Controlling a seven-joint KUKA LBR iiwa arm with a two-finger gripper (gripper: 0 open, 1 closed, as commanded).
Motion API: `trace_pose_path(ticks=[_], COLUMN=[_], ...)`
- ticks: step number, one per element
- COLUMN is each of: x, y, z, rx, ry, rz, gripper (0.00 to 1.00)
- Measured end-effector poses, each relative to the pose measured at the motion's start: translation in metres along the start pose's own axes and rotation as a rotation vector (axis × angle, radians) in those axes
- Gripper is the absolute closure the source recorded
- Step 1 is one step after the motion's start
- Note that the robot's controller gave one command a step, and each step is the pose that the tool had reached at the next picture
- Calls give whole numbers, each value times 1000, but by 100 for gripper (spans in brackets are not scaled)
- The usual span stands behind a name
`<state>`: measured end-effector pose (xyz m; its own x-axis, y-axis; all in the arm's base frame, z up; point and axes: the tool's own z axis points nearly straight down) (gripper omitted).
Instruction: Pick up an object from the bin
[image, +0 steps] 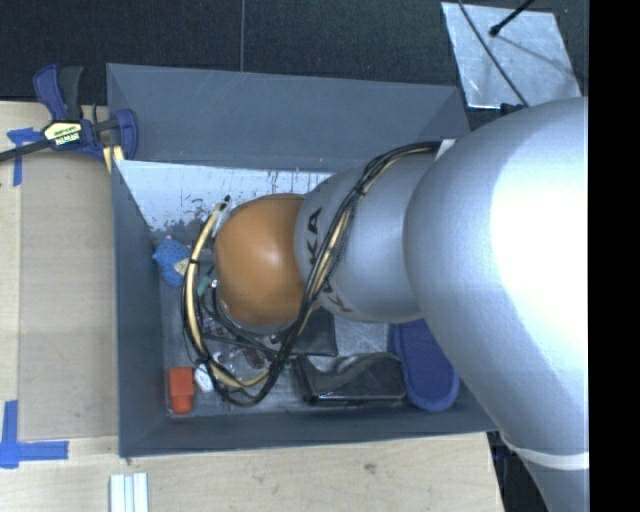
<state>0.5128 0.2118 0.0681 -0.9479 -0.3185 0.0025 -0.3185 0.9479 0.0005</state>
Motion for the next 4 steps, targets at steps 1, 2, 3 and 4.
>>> trace_pose_path(ticks=[1,2,3,4], x=[23,-13,-12,14], y=[0,1,25,19], z=[-33,-32,-2,-2], rx=[1,2,4,1], ry=[-1,-8,-1,-1], rz=[-237,-635,-1100,-1495], gripper=[0,0,0,0])
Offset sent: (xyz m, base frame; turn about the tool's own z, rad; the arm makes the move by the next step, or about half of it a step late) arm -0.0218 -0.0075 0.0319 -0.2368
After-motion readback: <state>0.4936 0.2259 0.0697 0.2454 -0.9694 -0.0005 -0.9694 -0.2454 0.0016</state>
